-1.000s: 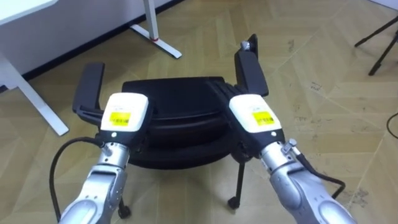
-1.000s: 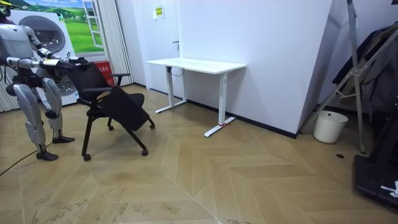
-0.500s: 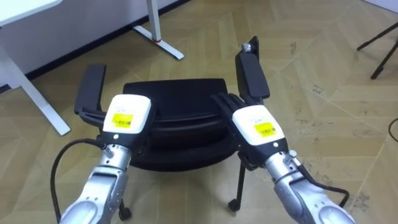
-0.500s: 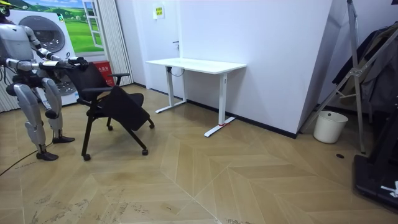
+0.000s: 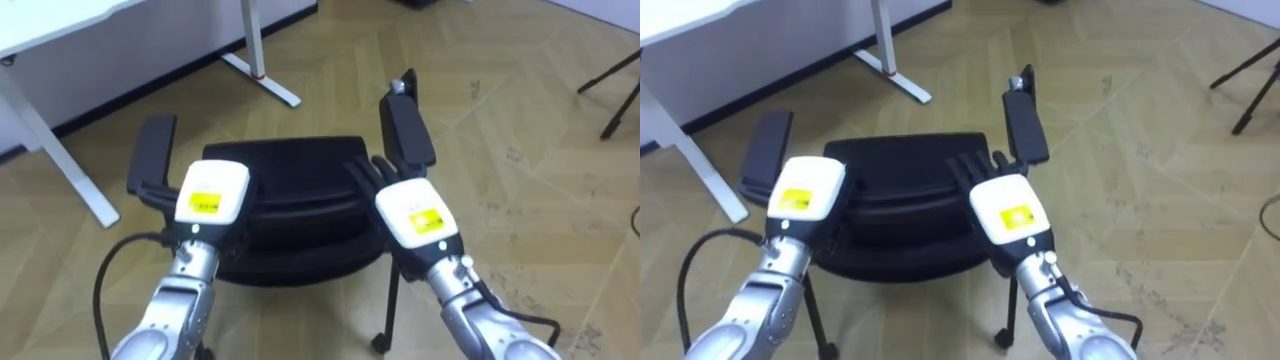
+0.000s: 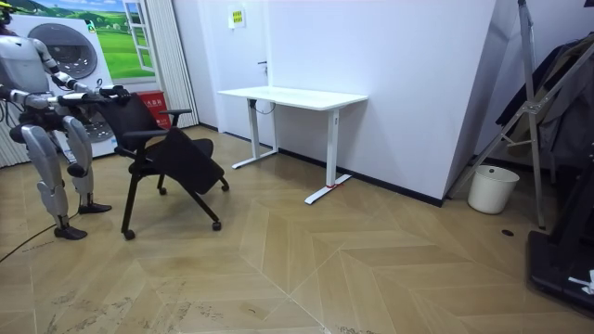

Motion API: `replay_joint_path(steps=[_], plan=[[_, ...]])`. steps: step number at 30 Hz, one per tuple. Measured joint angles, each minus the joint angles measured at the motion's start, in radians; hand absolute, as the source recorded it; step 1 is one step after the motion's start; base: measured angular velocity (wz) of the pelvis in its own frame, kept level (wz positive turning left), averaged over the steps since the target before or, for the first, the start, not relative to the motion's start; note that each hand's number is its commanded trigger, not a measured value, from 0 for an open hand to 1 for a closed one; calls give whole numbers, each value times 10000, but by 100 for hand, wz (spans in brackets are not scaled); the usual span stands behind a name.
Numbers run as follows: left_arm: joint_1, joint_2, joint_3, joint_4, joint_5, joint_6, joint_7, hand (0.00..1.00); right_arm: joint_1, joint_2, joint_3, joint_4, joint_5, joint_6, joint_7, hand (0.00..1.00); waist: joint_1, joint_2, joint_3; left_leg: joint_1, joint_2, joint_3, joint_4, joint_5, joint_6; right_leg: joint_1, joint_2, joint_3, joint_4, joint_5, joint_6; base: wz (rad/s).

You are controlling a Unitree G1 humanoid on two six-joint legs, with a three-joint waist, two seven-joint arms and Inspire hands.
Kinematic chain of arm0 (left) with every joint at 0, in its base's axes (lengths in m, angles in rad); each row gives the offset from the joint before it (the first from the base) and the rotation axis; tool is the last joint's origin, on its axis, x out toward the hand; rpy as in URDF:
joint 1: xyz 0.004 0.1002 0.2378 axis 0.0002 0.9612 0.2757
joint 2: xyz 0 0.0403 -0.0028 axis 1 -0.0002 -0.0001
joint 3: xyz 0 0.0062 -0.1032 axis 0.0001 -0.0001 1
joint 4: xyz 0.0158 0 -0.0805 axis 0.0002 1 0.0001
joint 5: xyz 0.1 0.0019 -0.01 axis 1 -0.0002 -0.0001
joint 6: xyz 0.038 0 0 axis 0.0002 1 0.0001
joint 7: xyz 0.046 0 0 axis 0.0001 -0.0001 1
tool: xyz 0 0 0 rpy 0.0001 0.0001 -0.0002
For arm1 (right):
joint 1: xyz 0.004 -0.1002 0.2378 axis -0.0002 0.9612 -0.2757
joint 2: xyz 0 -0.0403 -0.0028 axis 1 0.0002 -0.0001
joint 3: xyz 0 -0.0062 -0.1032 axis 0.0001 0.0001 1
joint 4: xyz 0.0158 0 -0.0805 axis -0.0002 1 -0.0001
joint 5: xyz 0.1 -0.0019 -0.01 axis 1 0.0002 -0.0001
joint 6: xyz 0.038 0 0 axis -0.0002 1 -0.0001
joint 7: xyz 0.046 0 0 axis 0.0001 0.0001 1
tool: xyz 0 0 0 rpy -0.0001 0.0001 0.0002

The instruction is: Push chair

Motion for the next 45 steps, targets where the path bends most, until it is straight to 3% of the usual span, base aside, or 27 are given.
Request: replay_joint_path(steps=[7, 11, 21, 22, 23, 32, 38, 45], plan=[[0, -49, 39, -1, 165, 81, 49, 100, -190, 341, -5, 370, -19, 155, -166, 0, -7, -98, 9, -34, -7, 6, 2, 4, 7, -38, 1, 30, 9, 1, 0, 0], [-24, -242, 157, 61, 198, 92, 76, 100, -386, 642, -62, 554, -22, 361, -122, 0, 6, -97, 27, -72, -7, 2, 5, 16, 23, -63, 0, 17, 15, 8, -4, 0], [-423, -710, 203, 124, 628, 212, -201, 100, -1015, 956, -441, 576, -346, 861, 819, 0, 60, -210, 103, -186, -31, 7, 2, 38, 50, -191, -9, 15, 26, 32, 3, 0], [-481, -710, 186, 119, 677, 207, -219, 100, -1145, 1018, -464, 575, -324, 886, 974, 55, 61, -247, 124, -209, -30, 4, 2, 38, 50, -206, -9, 10, 21, 32, 3, 0], [-530, -724, 159, 100, 694, 194, -284, 100, -1256, 1025, -464, 575, -285, 942, 1150, 100, 52, -283, 116, -229, -32, 1, 3, 38, 50, -216, -13, 7, 11, 34, 6, 0], [-810, -1009, 70, 114, 753, 199, -706, 100, -1908, 1314, -755, 736, -252, 1071, 1946, 100, 4, -407, 86, -245, -46, -192, 2, 38, 50, -193, -26, -75, 9, 41, 14, 4], [-947, -943, -111, 130, 747, 0, -825, 100, -2466, 1319, -679, 1400, -265, 1046, 1878, 100, 257, -467, 96, -246, -48, -176, -6, 38, 51, -175, -31, -33, -4, 41, 16, 1], [-972, -841, -129, 136, 725, -107, -823, 100, -2469, 1305, -635, 1582, -256, 958, 1562, 100, 282, -457, 107, -270, -52, -192, -7, 38, 50, -173, -39, -48, -12, 40, 17, 1]])
